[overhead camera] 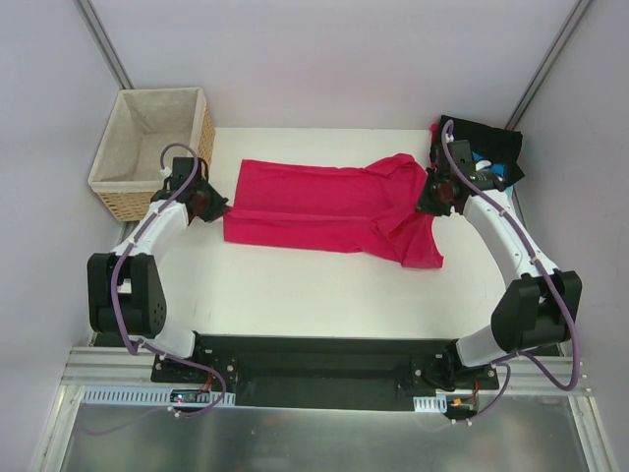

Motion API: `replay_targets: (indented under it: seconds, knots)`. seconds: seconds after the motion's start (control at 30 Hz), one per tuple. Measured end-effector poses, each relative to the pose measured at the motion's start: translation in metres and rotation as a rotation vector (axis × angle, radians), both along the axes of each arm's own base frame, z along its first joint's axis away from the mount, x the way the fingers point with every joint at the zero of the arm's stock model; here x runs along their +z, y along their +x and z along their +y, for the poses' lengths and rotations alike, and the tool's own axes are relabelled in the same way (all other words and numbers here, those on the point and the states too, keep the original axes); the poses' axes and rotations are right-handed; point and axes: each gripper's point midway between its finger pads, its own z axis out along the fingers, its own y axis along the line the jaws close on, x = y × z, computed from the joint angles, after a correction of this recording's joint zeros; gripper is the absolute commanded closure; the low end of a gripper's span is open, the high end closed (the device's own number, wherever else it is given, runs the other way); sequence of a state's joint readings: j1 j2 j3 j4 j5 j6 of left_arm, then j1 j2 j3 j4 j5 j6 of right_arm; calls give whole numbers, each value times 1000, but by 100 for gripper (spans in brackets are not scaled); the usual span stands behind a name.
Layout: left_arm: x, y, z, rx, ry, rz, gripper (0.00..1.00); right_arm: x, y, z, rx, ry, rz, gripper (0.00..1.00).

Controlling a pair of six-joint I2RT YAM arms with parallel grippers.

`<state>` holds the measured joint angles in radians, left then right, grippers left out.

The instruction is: Fold and stack the t-shirts

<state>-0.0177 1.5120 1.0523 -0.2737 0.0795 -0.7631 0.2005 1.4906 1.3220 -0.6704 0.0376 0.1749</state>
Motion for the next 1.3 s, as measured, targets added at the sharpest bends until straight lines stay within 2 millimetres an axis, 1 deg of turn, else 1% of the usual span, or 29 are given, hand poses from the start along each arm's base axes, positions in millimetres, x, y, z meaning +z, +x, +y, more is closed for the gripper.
replay_targets:
  seconds: [0.17,0.3,0.53,0.7,0.9,1.13,1.2,1.23,1.27,1.3]
  knots:
    - [1,7,-1,-7,4,-3,100,0,0,0,-1,-1,0,99]
    - [-3,11,-3,-21,11,7,100,-5,1,0,-2,-5,13,99]
    - [-8,17,-10,-43,20,18,100,-23,4,0,-3,-13,61,99]
    - [-16,20,-15,-54,24,37,100,-35,7,1,-4,-20,95,99]
    - [-28,22,-14,-54,30,65,100,-39,20,3,-5,-21,101,99]
    - [-29,30,-11,-46,47,65,100,-44,34,5,-7,-27,108,99]
    - [-30,32,-11,-47,52,66,100,-46,39,6,-9,-29,107,97]
    - [-30,33,-11,-48,53,66,97,-46,41,6,-9,-30,108,89]
    - [-31,33,-10,-49,56,66,91,-47,42,6,-10,-32,108,84]
    - [-31,34,-10,-51,59,67,83,-48,44,6,-11,-36,109,76]
